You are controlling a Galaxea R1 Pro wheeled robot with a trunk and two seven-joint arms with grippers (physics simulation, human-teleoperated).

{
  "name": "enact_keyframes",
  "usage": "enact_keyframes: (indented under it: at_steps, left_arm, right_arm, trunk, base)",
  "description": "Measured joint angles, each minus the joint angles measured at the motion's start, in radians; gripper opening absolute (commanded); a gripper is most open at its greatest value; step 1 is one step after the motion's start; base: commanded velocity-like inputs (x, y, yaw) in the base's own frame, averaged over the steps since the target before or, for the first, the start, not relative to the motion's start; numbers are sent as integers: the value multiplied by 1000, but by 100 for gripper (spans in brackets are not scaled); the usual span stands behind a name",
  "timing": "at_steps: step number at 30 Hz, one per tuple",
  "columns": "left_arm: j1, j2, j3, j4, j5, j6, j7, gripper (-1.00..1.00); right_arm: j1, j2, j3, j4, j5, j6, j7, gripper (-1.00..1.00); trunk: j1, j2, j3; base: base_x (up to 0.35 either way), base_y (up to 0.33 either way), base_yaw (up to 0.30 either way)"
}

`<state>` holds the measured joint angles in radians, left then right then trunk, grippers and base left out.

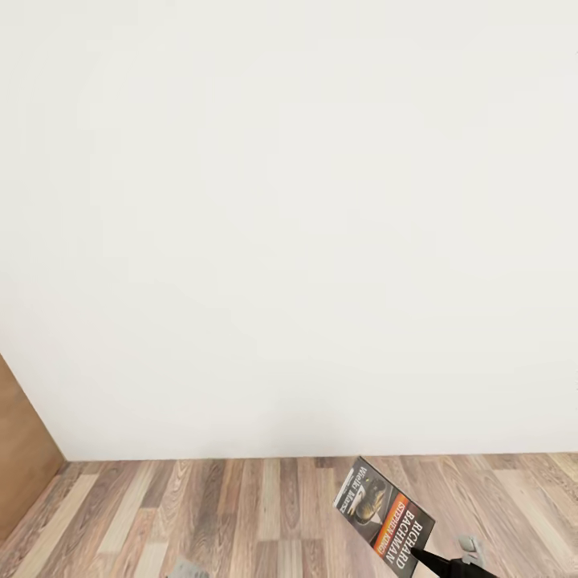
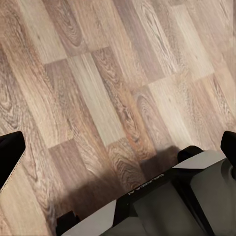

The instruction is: In the bedroom, move the book from the bed onto either nightstand, and place the two sandals side by side next to the bed.

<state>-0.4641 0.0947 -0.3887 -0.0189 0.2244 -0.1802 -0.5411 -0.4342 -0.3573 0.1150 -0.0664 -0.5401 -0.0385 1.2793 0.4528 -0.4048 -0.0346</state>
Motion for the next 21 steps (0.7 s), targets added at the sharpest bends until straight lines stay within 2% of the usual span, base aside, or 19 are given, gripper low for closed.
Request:
enact_keyframes:
  at_steps: [8,13,21]
  left_arm:
    - [0,0,0,0,0,0,0,100]
    - [0,0,0,0,0,0,0,100]
    - [0,0,0,0,0,0,0,100]
  right_arm:
    - [0,0,0,0,0,0,0,-100]
    - [0,0,-3,0,0,0,1,-100]
    - [0,0,-4,0,0,0,1,-100]
  trunk:
    - [0,0,0]
    - [0,0,0]
    - [0,0,0]
  base:
    - [219,0,-254]
    - [96,0,-40]
    - [279,0,-3]
